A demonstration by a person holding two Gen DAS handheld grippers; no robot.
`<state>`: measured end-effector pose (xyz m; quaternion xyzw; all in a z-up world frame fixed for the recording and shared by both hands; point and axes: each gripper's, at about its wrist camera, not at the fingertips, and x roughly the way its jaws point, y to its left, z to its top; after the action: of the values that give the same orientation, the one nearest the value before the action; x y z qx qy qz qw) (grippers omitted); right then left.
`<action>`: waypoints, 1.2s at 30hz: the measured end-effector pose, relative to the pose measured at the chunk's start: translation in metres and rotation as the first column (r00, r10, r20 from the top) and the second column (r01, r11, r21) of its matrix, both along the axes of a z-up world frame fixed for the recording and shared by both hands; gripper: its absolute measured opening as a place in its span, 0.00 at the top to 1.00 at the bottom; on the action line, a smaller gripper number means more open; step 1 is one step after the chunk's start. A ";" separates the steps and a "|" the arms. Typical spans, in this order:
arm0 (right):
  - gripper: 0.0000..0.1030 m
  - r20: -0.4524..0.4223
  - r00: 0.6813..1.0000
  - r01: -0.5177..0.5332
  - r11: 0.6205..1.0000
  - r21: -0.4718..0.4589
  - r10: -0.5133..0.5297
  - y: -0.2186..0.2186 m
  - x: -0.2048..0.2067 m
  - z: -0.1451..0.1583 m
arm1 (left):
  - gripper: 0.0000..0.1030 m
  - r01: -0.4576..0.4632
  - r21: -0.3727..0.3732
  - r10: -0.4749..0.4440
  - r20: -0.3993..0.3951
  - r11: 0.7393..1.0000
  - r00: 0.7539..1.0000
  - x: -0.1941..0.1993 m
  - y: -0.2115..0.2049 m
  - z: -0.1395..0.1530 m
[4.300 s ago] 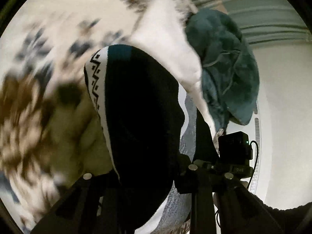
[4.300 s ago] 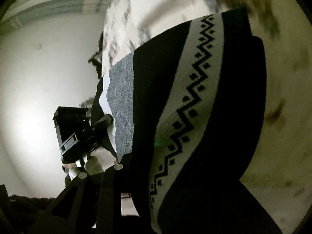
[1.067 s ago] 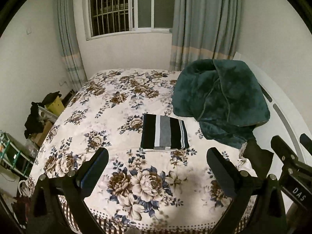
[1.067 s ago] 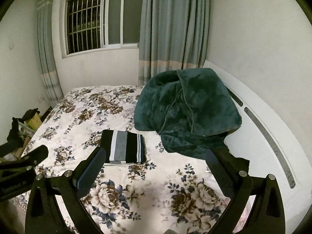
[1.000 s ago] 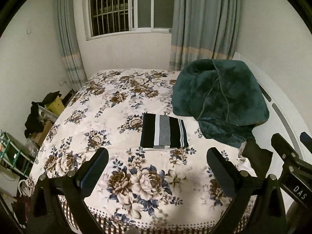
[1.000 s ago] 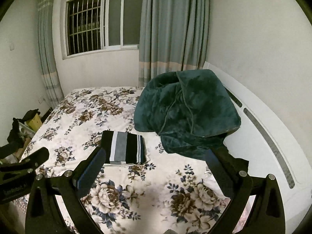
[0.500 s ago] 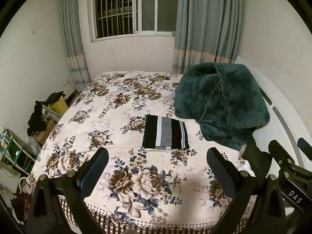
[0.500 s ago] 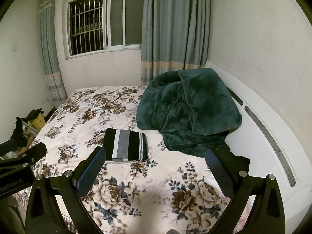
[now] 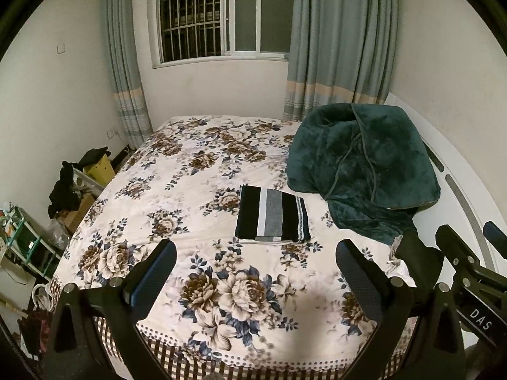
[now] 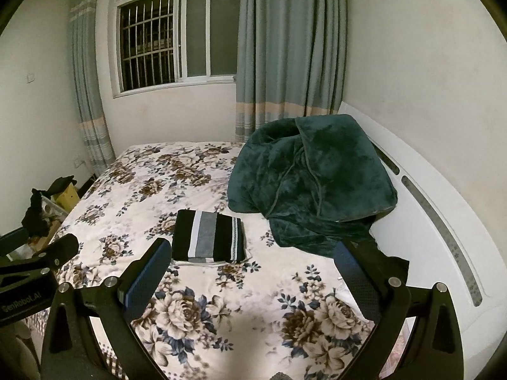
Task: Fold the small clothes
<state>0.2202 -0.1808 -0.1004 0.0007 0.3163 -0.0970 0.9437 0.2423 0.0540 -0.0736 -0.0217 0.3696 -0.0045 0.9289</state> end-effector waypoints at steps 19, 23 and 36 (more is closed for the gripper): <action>0.00 0.002 1.000 -0.027 1.000 0.006 0.027 0.006 0.004 0.003 | 0.00 -0.015 0.006 0.015 0.003 1.000 1.000 -0.007 0.006 0.004; 0.00 0.002 1.000 -0.028 1.000 0.006 0.028 0.007 0.004 0.003 | 0.00 -0.017 0.006 0.017 0.004 1.000 1.000 -0.007 0.008 0.004; 0.00 0.003 0.999 -0.038 0.999 0.008 0.038 0.015 0.004 0.002 | 0.00 -0.023 0.007 0.023 0.003 1.000 1.000 -0.013 0.012 0.005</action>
<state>0.2240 -0.1660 -0.0980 -0.0014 0.3154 -0.0778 0.9458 0.2291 0.0657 -0.0682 -0.0227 0.3681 0.0075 0.9295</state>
